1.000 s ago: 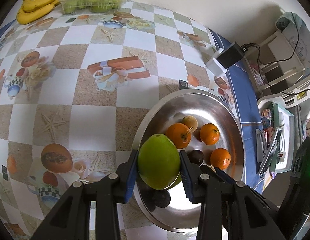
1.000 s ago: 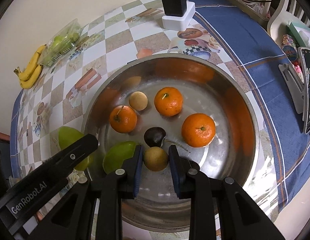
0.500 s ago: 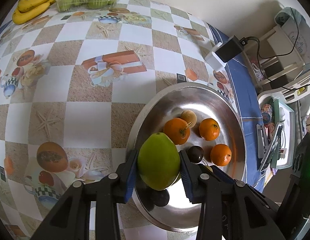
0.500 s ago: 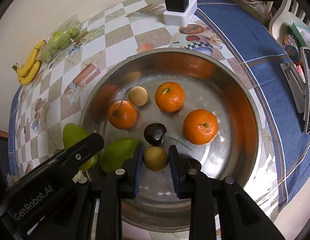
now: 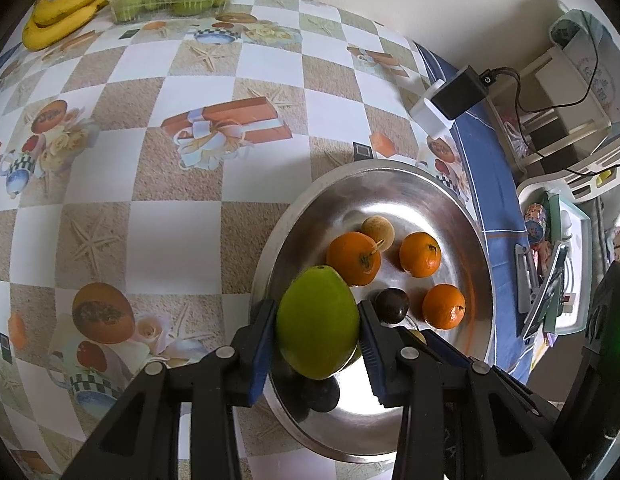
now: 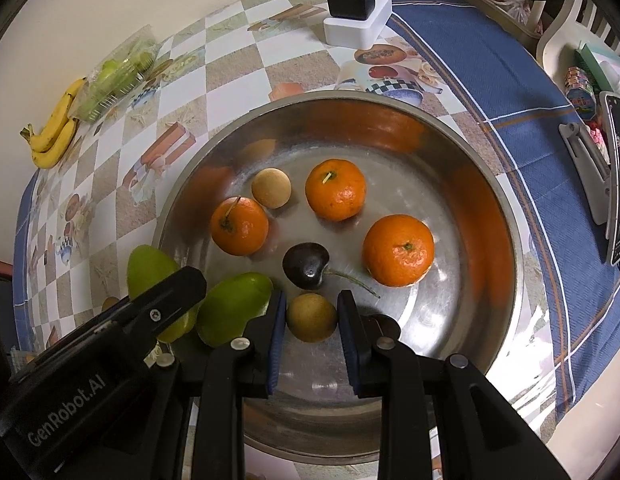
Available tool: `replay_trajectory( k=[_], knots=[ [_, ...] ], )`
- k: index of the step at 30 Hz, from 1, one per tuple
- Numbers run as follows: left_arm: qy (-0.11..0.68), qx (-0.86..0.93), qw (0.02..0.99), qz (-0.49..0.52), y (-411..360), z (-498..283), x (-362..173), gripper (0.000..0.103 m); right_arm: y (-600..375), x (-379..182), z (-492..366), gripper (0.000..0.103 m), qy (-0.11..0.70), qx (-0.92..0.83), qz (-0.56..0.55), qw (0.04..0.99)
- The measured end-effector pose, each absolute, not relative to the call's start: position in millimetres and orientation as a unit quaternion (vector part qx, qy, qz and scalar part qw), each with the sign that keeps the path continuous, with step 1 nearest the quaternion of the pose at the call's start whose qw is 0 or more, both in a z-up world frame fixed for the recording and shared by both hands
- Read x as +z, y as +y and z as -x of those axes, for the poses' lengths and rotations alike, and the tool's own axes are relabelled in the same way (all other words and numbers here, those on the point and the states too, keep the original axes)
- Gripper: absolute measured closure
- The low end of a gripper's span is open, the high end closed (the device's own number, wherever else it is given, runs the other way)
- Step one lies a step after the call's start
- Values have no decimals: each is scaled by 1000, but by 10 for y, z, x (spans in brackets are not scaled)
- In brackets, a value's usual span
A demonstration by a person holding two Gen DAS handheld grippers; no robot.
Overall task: Organize fruits
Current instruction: 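Open the right tool releasing the yellow fruit while the left tool releases the pear into the bowl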
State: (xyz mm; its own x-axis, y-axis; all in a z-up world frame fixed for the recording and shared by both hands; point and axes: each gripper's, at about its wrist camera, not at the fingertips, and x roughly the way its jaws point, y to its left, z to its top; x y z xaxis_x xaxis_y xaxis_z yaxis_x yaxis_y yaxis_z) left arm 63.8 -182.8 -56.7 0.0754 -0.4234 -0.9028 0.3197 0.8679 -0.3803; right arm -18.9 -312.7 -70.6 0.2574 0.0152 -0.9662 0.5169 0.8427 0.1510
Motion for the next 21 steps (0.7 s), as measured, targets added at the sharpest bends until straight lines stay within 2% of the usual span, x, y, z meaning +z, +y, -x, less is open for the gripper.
replay_trajectory(
  k=[12,16,21],
  knots=[
    [629,-256,732,56,-1785,-650,-504,58,-3158,-703,205,75,585,-172,-227,759],
    [622,-255,738,57,-1741,-652,-444,58,-3162,-683,203,59,580,-170,-229,763],
    [614,-232,752,60,-1606,-697,-394,55,-3136,-645,191,56,573,-164,-226,770]
  ],
)
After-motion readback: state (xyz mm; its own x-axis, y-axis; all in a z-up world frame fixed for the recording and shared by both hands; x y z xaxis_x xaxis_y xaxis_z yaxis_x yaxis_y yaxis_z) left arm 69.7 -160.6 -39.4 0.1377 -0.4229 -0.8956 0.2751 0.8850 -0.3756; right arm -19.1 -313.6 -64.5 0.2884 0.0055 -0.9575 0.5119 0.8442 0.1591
